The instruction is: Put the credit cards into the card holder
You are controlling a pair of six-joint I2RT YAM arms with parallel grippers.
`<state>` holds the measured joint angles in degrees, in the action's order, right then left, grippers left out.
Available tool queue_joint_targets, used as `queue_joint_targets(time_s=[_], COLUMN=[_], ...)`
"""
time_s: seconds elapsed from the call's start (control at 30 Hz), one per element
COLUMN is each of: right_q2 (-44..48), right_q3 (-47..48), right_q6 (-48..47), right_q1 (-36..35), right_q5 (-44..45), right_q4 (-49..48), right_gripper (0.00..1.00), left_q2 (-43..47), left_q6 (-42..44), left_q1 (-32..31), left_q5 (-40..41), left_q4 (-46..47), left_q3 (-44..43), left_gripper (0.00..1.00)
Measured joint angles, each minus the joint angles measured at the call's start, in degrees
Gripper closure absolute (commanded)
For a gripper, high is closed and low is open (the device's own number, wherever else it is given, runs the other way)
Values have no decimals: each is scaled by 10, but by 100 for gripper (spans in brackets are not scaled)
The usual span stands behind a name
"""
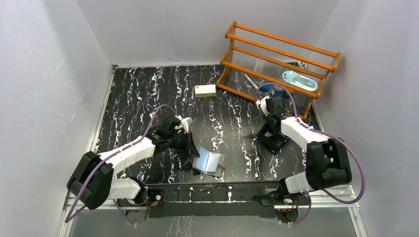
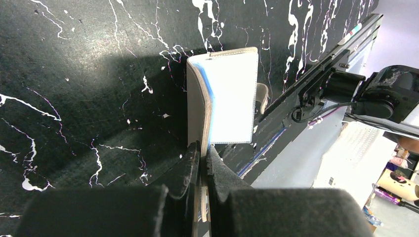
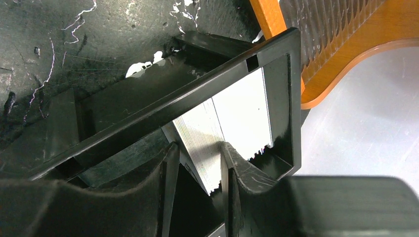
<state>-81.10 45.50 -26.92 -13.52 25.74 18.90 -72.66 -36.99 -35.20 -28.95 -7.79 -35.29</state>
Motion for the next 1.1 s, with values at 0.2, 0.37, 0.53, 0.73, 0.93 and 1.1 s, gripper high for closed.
queue_joint_targets(time_s=[0.2,0.37,0.53,0.73,0.93,1.1], right_q2=[0,0,0,6,12,17], right_q3=[2,3,6,11,13,13], right_q6=[3,5,11,14,15,15], right_q1=[0,0,0,0,0,0], right_q5=[5,7,7,7,8,8], right_q4=[3,4,7,11,11,12], right_gripper=[61,63,64,68,77,78], left_q2=[2,2,1,0,0,0], left_q6=[0,0,-1,-3,-5,-5], left_q1=[0,0,0,0,0,0], left_q5=[0,0,0,0,0,0], left_q4=[0,0,1,6,11,11], left_q3=[0,0,0,0,0,0], left_gripper=[100,100,100,100,100,100])
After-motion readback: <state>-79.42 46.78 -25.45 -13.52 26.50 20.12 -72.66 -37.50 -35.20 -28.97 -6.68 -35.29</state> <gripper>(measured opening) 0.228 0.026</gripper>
